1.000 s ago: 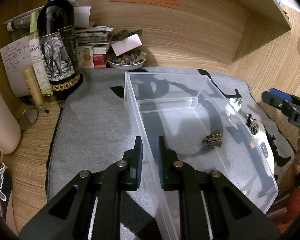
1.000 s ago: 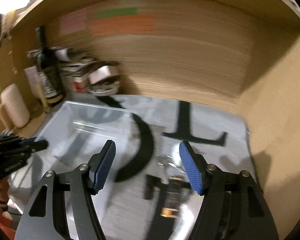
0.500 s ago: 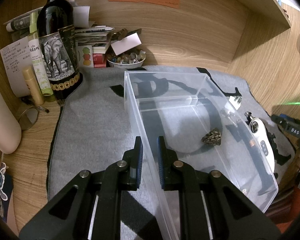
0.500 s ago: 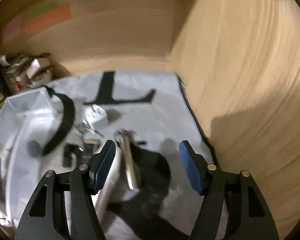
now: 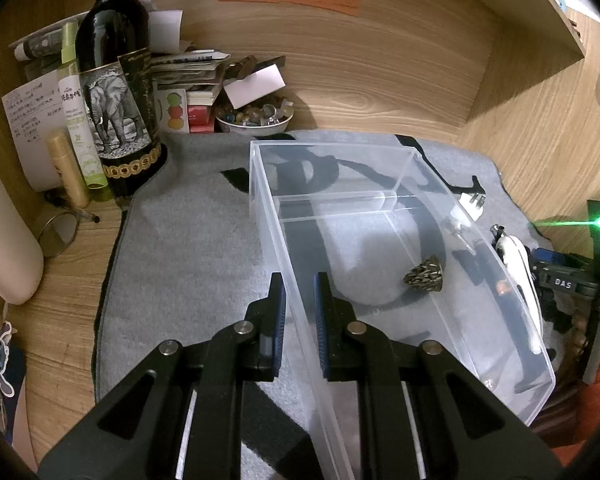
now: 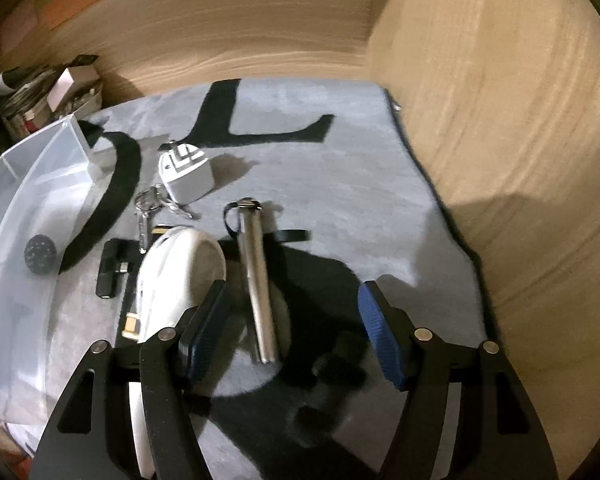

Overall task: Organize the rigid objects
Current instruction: 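Move the right tool to the silver metal cylinder and grasp it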

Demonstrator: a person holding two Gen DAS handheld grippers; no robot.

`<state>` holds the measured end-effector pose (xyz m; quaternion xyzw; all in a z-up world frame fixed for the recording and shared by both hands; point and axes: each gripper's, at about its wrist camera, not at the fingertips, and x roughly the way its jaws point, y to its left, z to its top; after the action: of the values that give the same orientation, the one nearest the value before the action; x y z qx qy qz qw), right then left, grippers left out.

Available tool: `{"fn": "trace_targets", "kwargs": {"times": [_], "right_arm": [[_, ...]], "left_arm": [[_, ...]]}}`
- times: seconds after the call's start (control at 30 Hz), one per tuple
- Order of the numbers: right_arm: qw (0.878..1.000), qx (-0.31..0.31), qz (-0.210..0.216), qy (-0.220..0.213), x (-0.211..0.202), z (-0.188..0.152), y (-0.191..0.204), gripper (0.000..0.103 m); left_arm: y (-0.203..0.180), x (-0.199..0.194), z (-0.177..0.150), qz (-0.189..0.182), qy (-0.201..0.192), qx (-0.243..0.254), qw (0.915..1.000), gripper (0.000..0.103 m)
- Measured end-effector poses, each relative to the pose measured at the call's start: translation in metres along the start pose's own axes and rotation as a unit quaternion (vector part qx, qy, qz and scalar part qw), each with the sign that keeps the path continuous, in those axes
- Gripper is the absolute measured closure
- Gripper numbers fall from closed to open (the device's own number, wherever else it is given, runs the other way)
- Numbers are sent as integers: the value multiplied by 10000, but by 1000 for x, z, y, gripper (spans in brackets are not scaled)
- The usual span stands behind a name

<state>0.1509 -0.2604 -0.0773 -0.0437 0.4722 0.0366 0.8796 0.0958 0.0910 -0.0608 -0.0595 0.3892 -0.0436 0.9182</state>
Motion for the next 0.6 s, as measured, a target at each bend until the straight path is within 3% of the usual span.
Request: {"fn": "trace_targets", "kwargs": {"times": [0.1, 0.27, 0.43, 0.6], "right_arm": [[9999, -67, 48, 132, 11, 5, 4, 40], [9997, -158, 44, 175, 21, 9, 13, 50], [9999, 30, 43, 118, 22, 14, 12, 89], [9999, 76, -60, 64, 18, 13, 14, 89]], "left_arm": [[0, 0, 0, 3, 8, -2, 10000, 89], [1, 1, 1, 7, 36, -7, 10000, 89], [1, 1, 0, 3, 38, -15, 10000, 89], [1, 1, 0, 10, 38, 1, 10000, 89]]}}
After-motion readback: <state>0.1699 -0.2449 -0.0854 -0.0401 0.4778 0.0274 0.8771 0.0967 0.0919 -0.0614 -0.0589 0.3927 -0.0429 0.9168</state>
